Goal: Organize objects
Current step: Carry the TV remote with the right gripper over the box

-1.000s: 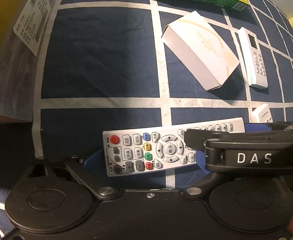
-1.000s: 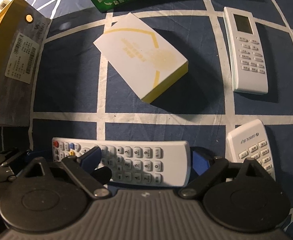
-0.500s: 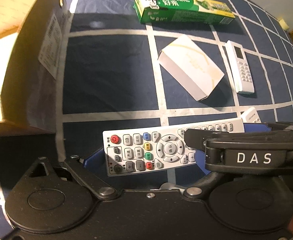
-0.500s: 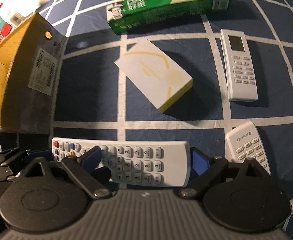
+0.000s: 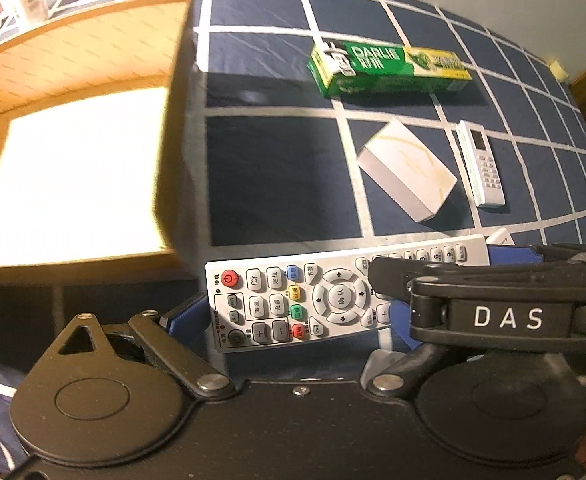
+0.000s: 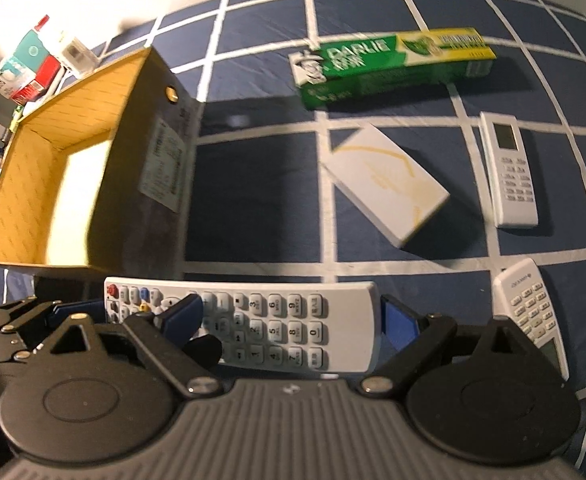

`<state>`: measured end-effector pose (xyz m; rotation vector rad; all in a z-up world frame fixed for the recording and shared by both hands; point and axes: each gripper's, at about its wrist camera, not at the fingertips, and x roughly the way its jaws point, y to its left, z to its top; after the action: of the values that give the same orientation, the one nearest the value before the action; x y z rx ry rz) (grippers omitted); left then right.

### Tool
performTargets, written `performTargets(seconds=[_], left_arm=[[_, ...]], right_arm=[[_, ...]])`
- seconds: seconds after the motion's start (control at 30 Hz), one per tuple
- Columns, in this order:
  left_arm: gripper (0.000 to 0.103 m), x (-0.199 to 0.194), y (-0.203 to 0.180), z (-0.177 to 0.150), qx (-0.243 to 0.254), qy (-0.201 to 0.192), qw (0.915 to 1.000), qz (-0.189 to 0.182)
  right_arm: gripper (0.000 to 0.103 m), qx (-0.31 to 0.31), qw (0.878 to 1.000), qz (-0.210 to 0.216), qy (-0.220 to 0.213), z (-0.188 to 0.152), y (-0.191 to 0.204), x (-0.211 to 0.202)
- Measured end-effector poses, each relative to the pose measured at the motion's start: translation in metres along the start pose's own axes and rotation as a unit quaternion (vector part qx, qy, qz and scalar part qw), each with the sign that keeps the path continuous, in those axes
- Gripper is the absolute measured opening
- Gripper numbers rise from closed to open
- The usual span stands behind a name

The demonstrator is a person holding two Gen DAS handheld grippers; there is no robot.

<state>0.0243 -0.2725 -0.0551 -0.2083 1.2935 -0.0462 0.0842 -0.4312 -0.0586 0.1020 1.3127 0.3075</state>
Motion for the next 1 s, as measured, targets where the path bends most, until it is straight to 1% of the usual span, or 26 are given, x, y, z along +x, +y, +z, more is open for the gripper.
performTargets(seconds=[0.43,0.73,0.8,1.0], left_arm=[[0.095,-0.054,0.076,0.004,0.018,-0.034,0.9993,-0.007],[0.095,-0.084,0.137,0.002,0.027,-0.051,0.9983,0.006],[0.095,-0.089,0.149,0.001,0.025,-0.054,0.9982,0.01],[0.095,-0.101,0.18,-0.002,0.014,-0.062,0.9979,0.016]], right_arm=[[0.093,0.009,0.999,-0.011,-0.044,0.001,0.096,-0.019],[0.093,0.018,0.998,0.001,-0.066,-0.002,0.163,-0.017],[0.093,0.023,0.997,0.003,-0.071,-0.003,0.177,-0.016],[0.093,0.01,0.997,0.009,-0.075,-0.002,0.214,-0.01]])
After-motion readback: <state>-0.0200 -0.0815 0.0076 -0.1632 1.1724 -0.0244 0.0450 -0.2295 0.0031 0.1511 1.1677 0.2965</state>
